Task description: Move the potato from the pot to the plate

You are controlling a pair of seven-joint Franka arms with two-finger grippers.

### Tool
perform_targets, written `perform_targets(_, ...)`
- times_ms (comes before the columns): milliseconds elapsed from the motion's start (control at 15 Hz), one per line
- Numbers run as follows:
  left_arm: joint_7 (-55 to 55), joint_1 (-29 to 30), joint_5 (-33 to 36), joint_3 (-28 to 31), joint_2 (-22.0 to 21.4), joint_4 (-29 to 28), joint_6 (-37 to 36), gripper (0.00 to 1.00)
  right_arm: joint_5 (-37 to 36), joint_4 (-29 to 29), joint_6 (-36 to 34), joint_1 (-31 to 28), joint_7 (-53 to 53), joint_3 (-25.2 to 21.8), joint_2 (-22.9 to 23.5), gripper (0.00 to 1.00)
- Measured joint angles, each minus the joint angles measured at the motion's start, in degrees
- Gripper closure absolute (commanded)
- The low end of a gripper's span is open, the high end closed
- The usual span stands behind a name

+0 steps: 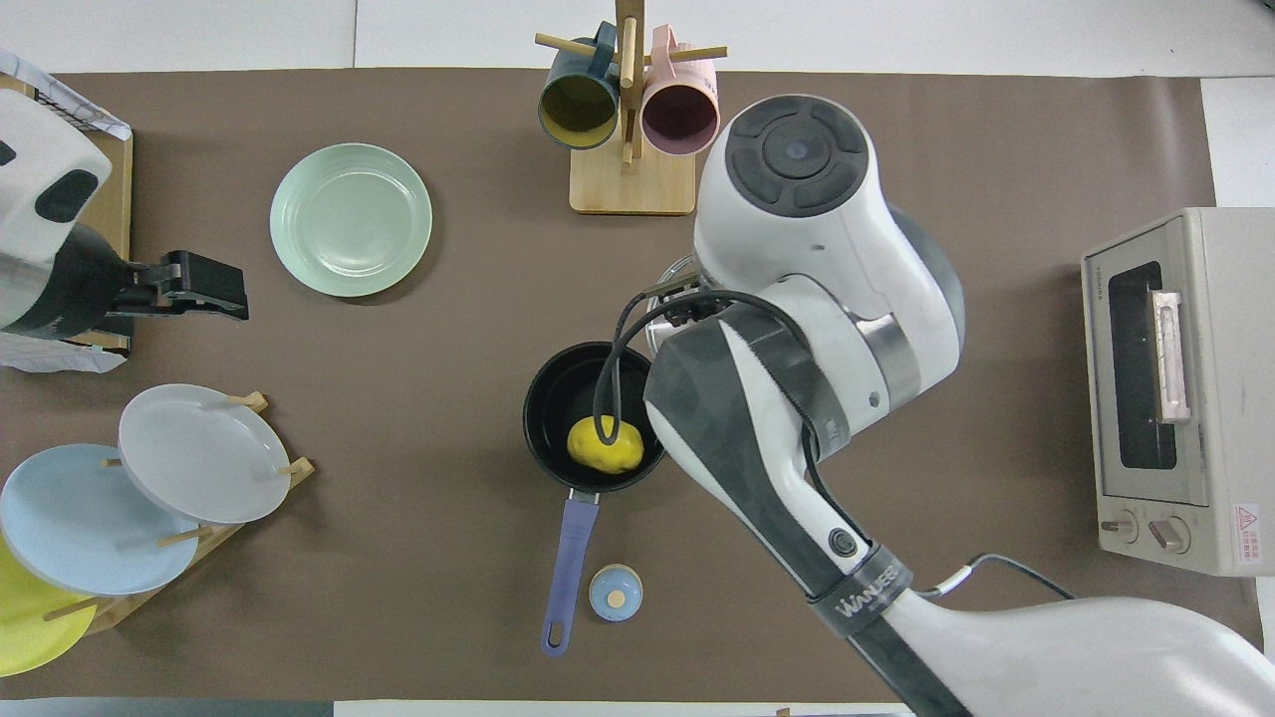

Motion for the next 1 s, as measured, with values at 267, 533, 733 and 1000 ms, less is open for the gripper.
perform_targets(267,-13.89,-8.51,-1.1,-0.39,0.09,-2.78,4.65,0.0,0.08,-0.49,-0.64,-6.79,-11.57,-0.11,0.0,0.6)
perform_targets(533,-21.49,-13.55,-3.13,-0.39,0.49,-8.35,12.46,0.0,0.09,-4.19,2.08,-12.73,-20.98,-0.17,-0.41,0.6)
perform_targets(733,-27.31,-17.14,-3.18,-0.46,2.85,-12.35,20.8,0.0,0.09,-10.87,8.69,-16.23,-26.59,-0.22,-1.95,0.6)
perform_targets(1000,-33.1,-20.23,-3.34,-0.43,9.41,-13.03,27.22,0.0,0.09,-20.07,18.7,-20.5,-33.52,-0.28,-3.88,0.6)
